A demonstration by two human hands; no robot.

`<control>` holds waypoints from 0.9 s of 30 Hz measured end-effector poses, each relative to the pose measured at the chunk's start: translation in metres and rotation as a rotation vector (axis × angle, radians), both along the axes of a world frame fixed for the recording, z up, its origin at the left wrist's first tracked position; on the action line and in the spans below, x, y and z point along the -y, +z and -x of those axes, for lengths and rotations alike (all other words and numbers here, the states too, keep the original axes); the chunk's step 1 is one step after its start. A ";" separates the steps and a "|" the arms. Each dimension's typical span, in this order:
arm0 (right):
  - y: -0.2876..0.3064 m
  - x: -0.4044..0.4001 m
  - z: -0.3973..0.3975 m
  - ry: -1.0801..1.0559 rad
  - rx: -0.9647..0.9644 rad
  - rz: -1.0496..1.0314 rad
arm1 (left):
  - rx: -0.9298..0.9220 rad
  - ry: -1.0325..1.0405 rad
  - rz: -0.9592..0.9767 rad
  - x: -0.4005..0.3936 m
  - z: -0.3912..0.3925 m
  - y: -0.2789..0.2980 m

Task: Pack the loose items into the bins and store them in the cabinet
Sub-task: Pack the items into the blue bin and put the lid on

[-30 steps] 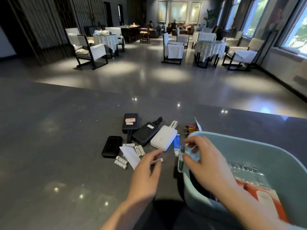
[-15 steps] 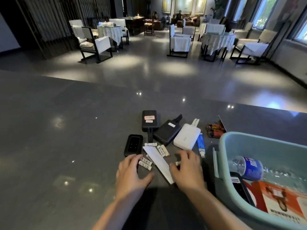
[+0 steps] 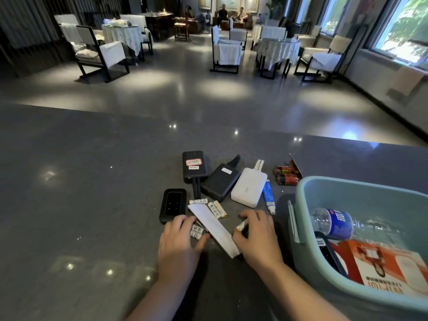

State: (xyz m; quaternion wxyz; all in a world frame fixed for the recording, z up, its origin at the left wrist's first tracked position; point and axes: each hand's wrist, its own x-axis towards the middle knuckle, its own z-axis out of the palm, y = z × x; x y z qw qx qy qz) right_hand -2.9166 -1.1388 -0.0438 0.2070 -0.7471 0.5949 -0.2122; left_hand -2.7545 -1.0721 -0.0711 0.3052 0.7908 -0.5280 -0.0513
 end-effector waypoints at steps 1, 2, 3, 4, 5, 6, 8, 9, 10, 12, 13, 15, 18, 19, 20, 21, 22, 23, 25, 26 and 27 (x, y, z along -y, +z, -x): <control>0.001 -0.002 0.000 0.004 0.013 0.007 | -0.013 0.000 0.004 0.000 -0.001 -0.001; 0.002 -0.003 0.000 0.010 0.026 0.014 | -0.028 0.000 -0.001 0.000 -0.002 0.000; 0.002 -0.005 0.000 0.017 0.039 0.018 | -0.044 0.001 -0.008 -0.001 -0.002 0.000; 0.003 -0.006 0.000 0.023 0.053 0.024 | -0.057 0.006 -0.014 -0.001 -0.003 0.001; 0.004 -0.007 0.000 0.030 0.064 0.028 | -0.067 0.012 -0.015 -0.002 -0.003 0.002; 0.005 -0.008 0.001 0.036 0.073 0.032 | -0.072 0.019 -0.018 -0.002 -0.002 0.002; 0.007 -0.010 0.000 0.047 0.089 0.033 | -0.076 0.021 -0.028 -0.004 -0.002 0.002; 0.008 -0.011 0.001 0.051 0.095 0.034 | -0.083 0.018 -0.027 -0.005 -0.002 0.001; 0.009 -0.012 0.001 0.056 0.098 0.035 | -0.088 0.012 -0.021 -0.006 -0.002 0.002; 0.011 -0.015 0.003 0.067 0.097 0.027 | -0.080 0.003 -0.013 -0.007 -0.002 0.004; 0.013 -0.017 0.004 0.074 0.093 0.018 | -0.073 -0.003 -0.011 -0.007 -0.003 0.005; 0.018 -0.022 0.004 0.088 0.091 0.006 | -0.088 -0.021 0.005 -0.009 -0.005 0.006; 0.031 -0.030 0.004 0.120 0.121 0.029 | -0.186 -0.045 0.050 -0.018 -0.010 0.009; 0.037 -0.033 0.004 0.139 0.144 0.033 | -0.208 -0.038 0.074 -0.023 -0.010 0.012; 0.044 -0.036 0.006 0.165 0.170 0.036 | -0.229 -0.022 0.107 -0.028 -0.009 0.018; 0.053 -0.040 0.009 0.193 0.193 0.040 | -0.250 -0.002 0.150 -0.032 -0.007 0.026; 0.063 -0.043 0.013 0.221 0.216 0.048 | -0.273 0.021 0.201 -0.034 -0.003 0.036; 0.073 -0.047 0.018 0.241 0.250 0.059 | -0.297 0.039 0.255 -0.036 0.002 0.049; 0.092 -0.054 0.034 0.261 0.329 0.087 | -0.372 0.030 0.346 -0.033 0.017 0.076; 0.101 -0.056 0.045 0.262 0.350 0.102 | -0.429 -0.001 0.370 -0.030 0.028 0.089; 0.109 -0.057 0.058 0.251 0.356 0.119 | -0.487 -0.044 0.379 -0.026 0.041 0.102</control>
